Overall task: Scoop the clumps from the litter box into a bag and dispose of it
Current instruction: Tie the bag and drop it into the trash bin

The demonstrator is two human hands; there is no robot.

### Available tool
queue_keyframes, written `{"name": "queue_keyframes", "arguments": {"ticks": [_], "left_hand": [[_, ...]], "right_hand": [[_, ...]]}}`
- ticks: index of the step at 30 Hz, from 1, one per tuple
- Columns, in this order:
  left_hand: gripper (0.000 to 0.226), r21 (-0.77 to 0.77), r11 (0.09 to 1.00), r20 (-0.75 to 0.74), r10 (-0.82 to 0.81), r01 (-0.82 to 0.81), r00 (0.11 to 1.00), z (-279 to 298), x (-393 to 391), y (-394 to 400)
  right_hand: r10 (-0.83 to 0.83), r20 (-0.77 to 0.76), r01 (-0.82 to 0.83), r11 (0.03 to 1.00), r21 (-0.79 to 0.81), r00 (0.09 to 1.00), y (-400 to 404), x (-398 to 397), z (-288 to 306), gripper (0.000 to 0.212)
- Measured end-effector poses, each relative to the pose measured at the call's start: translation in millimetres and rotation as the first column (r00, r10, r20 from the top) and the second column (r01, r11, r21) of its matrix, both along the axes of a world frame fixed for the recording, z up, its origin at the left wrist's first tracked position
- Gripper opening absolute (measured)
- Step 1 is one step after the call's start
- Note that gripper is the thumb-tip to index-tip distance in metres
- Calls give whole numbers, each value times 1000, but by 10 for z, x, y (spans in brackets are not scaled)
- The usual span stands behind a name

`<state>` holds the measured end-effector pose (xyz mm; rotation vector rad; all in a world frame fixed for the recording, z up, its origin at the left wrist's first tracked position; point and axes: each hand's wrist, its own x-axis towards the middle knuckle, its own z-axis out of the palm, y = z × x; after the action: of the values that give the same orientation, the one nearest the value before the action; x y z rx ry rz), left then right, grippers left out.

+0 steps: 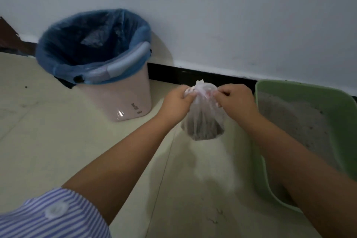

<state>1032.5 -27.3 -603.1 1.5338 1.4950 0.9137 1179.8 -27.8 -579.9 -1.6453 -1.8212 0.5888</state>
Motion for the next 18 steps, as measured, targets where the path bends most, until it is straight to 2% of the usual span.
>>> {"name": "queue_keyframes", "arguments": {"ticks": [4, 6, 9, 13, 15, 18], "left_hand": [[29, 188, 953, 77, 228, -239, 971, 707, -242, 295], [32, 257, 907, 103, 318, -334, 942, 1082, -425, 402], [26, 233, 869, 183, 401, -436, 898, 1458, -758, 514], [16, 184, 864, 287, 408, -468, 867, 1662, -1093, 561], [18, 226, 855, 327, 384, -466, 863, 1789, -1225, 601], [22, 319, 828, 300, 373, -461, 878, 1993, -1417, 658]], "right_hand": [[-13, -160, 40, 985, 167, 987, 342, -548, 597, 34], [25, -293, 34, 980, 194, 956, 483, -827, 925, 33], [68, -467, 9, 987, 160, 882, 674, -1214, 1358, 24], [127, -429, -32, 975, 221, 894, 823, -1612, 1729, 22], [132, -453, -16, 968, 251, 882, 879, -1714, 1867, 18], [174, -522, -34, 963, 267, 835, 949, -1838, 2003, 18]]}}
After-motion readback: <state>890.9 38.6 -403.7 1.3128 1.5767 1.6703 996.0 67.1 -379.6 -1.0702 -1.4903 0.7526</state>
